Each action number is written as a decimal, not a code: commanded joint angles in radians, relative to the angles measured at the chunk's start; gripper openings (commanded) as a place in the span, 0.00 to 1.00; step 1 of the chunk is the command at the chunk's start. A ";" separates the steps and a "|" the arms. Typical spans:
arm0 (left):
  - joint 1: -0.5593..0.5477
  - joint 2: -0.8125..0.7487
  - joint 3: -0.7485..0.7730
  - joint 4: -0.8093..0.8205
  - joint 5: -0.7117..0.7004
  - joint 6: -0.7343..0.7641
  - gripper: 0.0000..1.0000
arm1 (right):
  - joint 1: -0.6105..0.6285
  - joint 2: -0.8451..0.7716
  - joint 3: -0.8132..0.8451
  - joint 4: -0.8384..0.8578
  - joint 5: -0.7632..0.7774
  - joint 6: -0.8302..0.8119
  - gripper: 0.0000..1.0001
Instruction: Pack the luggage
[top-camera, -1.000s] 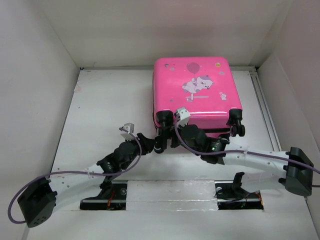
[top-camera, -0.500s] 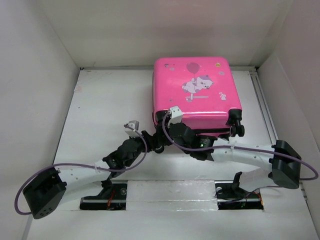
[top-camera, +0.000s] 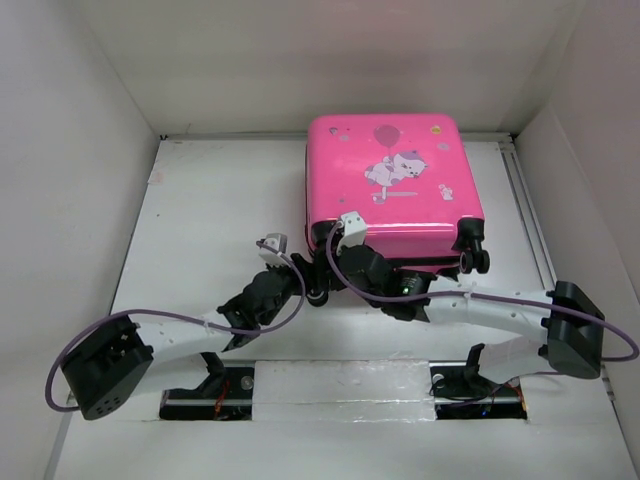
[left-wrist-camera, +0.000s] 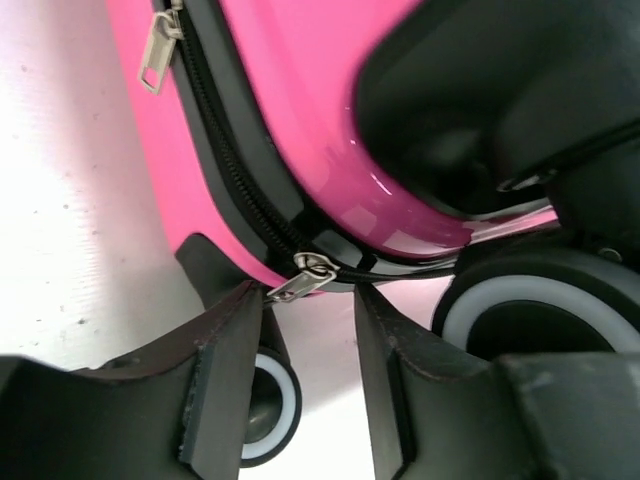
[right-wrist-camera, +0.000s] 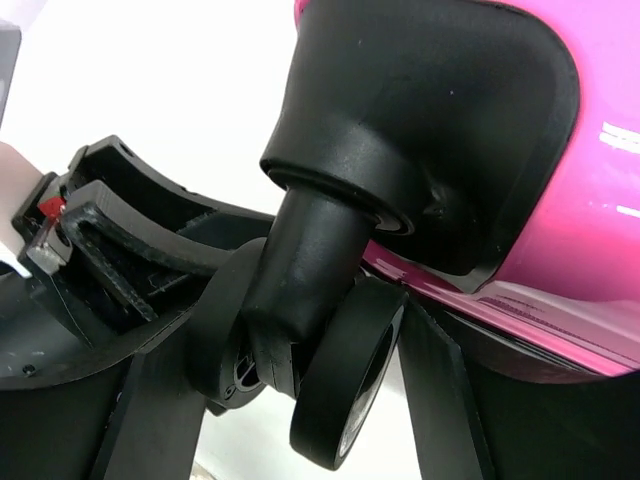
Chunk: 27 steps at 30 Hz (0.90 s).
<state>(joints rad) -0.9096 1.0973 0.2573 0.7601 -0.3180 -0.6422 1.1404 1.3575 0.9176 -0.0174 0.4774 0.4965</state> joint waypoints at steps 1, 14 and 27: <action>-0.023 0.018 0.043 0.122 0.008 0.032 0.37 | -0.001 -0.049 0.033 0.079 -0.032 -0.009 0.07; -0.058 0.098 0.046 0.327 -0.240 0.090 0.26 | -0.001 -0.058 0.021 0.151 -0.227 0.010 0.00; -0.058 0.148 0.080 0.294 -0.432 0.153 0.00 | -0.001 -0.116 -0.051 0.171 -0.182 0.010 0.00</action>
<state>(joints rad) -1.0019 1.2610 0.2646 1.0237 -0.5591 -0.5274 1.1042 1.3312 0.8742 0.0467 0.3706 0.4877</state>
